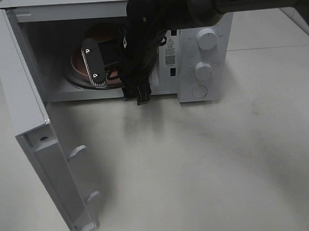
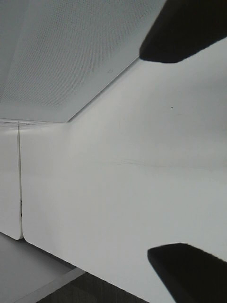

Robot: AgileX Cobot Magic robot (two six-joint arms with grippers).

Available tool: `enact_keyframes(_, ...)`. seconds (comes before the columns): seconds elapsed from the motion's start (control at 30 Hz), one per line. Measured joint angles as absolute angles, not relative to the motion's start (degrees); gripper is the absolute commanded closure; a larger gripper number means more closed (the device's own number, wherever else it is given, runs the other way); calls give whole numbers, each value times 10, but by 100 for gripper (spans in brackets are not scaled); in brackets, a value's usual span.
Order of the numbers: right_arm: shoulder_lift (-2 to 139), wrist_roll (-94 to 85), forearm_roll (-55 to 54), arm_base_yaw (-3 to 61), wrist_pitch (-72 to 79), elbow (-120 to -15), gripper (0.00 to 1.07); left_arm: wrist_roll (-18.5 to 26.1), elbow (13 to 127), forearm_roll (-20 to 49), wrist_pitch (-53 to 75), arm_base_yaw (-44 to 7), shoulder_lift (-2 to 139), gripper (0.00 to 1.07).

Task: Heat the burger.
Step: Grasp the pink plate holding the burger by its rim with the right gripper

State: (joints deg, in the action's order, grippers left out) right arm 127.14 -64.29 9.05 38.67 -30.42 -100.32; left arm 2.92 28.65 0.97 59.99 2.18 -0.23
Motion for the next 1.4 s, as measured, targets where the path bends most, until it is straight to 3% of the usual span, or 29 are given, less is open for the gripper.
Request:
enact_keyframes(0.6, 1375, -597, 104, 387, -362, -1153, 30, 29, 286, 10, 600, 22, -2, 9)
enact_keyframes(0.83, 1391, -589, 103, 384, -365, -1167, 33, 29, 286, 10, 600, 22, -2, 9)
enact_keyframes(0.93, 1399, -588, 103, 379, -364, -1171, 43, 29, 286, 10, 600, 22, -2, 9)
enact_keyframes(0.97, 1400, -587, 103, 378, -365, -1171, 55, 29, 286, 10, 600, 22, -2, 9)
enact_keyframes(1.0, 1400, -587, 103, 378, -365, -1171, 55, 29, 286, 10, 600, 22, -2, 9)
enact_keyframes(1.03, 1400, -587, 103, 375, -365, -1171, 72, 29, 286, 10, 600, 22, -2, 9)
enact_keyframes(1.07, 1400, -587, 103, 374, -365, -1171, 82, 29, 286, 10, 600, 22, -2, 9)
enact_keyframes(1.1, 1400, -587, 103, 374, -365, -1171, 82, 29, 286, 10, 600, 22, -2, 9)
enact_keyframes(1.13, 1400, -587, 105, 372, -358, -1171, 101, 29, 286, 10, 600, 22, -2, 9)
enact_keyframes(1.17, 1400, -589, 105, 372, -368, -1172, 107, 29, 286, 10, 600, 22, -2, 9)
enact_keyframes(1.4, 1400, -589, 103, 374, -375, -1174, 107, 29, 286, 10, 600, 22, -2, 9)
